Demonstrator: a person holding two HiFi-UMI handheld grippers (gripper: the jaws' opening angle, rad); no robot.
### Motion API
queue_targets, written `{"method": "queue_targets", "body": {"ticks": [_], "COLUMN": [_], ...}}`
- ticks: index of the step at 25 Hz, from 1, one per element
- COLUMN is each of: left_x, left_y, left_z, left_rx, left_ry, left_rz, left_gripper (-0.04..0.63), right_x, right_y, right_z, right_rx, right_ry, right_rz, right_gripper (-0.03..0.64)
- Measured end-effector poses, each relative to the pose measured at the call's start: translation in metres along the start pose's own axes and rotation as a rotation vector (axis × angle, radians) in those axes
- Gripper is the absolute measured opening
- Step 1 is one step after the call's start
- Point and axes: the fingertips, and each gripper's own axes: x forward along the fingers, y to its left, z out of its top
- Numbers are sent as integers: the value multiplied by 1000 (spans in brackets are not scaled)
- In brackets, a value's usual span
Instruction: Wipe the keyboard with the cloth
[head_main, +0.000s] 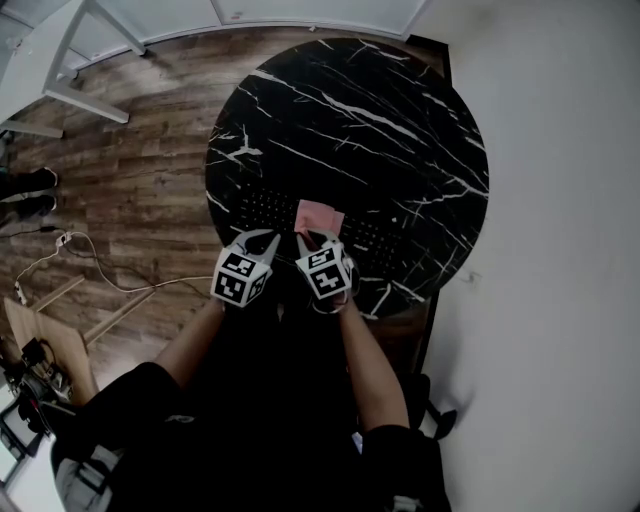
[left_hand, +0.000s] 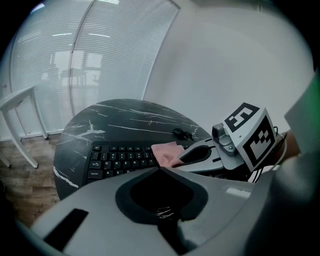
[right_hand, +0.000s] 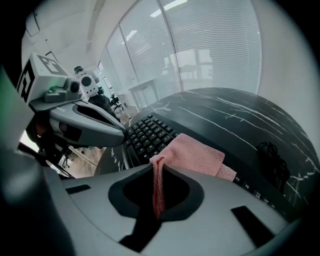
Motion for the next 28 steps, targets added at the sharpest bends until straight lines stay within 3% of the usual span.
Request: {"method": "queue_targets", "body": {"ticks": [28], "left_x": [60], "left_y": [-92], "left_z": [1], "left_rx": [90], "left_ry": [54], "left_rz": [-87], "left_gripper": [0], "right_x": [-67], "right_y": [-73], "right_z": [-72], "right_rx": [108], "right_ry": [-16], "right_rz": [-97], "right_gripper": [14]}}
